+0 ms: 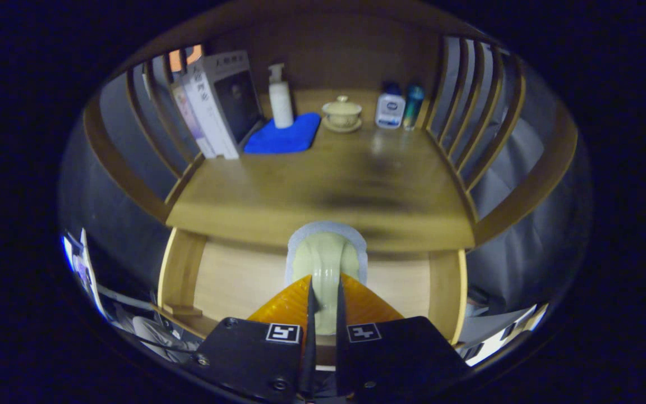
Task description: Pull open the drawer, take out the items inside it, and place them on the countertop above the cabinet.
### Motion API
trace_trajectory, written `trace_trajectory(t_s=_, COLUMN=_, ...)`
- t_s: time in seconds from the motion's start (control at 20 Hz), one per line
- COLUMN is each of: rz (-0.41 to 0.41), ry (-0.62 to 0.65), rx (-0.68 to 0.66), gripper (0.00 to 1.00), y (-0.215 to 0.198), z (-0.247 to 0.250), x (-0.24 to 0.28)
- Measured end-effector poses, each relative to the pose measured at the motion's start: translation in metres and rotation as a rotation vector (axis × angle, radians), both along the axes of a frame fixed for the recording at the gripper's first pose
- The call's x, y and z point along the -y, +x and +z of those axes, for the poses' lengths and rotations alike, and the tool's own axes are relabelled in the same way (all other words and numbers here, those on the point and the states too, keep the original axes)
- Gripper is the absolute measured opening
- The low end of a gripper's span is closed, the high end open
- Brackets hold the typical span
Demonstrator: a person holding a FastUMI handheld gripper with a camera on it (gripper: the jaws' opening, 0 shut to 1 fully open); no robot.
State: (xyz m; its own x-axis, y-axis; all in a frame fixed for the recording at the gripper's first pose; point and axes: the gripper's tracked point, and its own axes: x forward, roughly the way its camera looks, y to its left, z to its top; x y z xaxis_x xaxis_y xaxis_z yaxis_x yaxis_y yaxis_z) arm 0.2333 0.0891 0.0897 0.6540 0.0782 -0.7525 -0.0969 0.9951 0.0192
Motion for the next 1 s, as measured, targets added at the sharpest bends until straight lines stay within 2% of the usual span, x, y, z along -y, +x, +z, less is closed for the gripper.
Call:
trace_trajectory(t_s=0.2, rz=-0.046, ry=-0.023, rx=0.011, gripper=0.17, y=0.056, z=0.012, x=0.007)
trace_trajectory(t_s=0.45, rz=-0.05, ry=-0.05, rx=-0.019, gripper=0.17, y=0.112, z=0.005, x=-0.005)
trace_trajectory(t_s=0.6, rz=-0.048, ry=-0.042, rx=-0.064, gripper=0.17, y=0.129, z=-0.01, x=-0.015)
trace_trajectory(t_s=0.9, rz=-0.042, ry=-0.078, rx=-0.045, gripper=0.18, y=0.15, z=-0.019, x=-0.014)
trace_trajectory(t_s=1.0, rz=-0.046, ry=-0.055, rx=-0.029, gripper=0.27, y=0.149, z=-0.019, x=-0.016)
